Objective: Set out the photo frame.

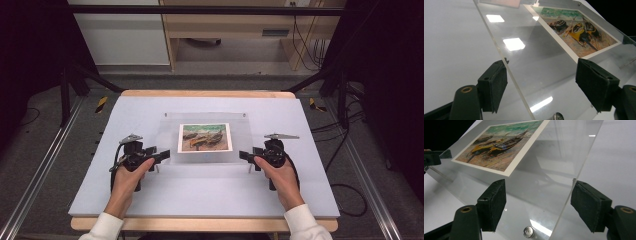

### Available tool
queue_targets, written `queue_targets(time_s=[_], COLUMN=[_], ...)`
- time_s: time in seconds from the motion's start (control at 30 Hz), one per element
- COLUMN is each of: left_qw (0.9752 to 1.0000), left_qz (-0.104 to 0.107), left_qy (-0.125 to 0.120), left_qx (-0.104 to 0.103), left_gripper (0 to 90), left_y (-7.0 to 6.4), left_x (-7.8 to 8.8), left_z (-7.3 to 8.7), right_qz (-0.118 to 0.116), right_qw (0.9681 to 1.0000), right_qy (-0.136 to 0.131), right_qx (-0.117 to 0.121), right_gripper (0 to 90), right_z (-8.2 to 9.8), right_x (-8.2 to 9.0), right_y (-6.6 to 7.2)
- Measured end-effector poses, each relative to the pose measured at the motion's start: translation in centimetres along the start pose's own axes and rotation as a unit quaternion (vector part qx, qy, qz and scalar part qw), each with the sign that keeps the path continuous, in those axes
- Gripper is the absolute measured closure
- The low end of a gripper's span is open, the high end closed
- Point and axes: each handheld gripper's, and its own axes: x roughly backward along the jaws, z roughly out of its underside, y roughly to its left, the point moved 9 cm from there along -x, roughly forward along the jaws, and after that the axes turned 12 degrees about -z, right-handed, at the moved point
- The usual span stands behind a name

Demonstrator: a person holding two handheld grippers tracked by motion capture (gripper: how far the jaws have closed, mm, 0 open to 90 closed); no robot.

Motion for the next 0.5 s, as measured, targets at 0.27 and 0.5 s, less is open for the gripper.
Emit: queue_targets(time_s=[0.27,0.5], left_qw=[0.9999,0.9998], left_qz=[-0.002,-0.007], left_qy=[-0.008,-0.012], left_qx=[-0.007,-0.018], left_gripper=[25.4,25.6], left_y=[-0.12,-0.27], left_x=[-0.20,0.13], left_z=[-0.22,-0.17], right_qz=[0.005,0.010], right_qw=[0.9999,0.9998], right_qy=[-0.006,-0.007], right_qx=[0.006,0.018], right_gripper=[30.1,31.1], right_z=[-0.34,-0.16], right_x=[0.01,0.31], right_y=[-0.32,0.04])
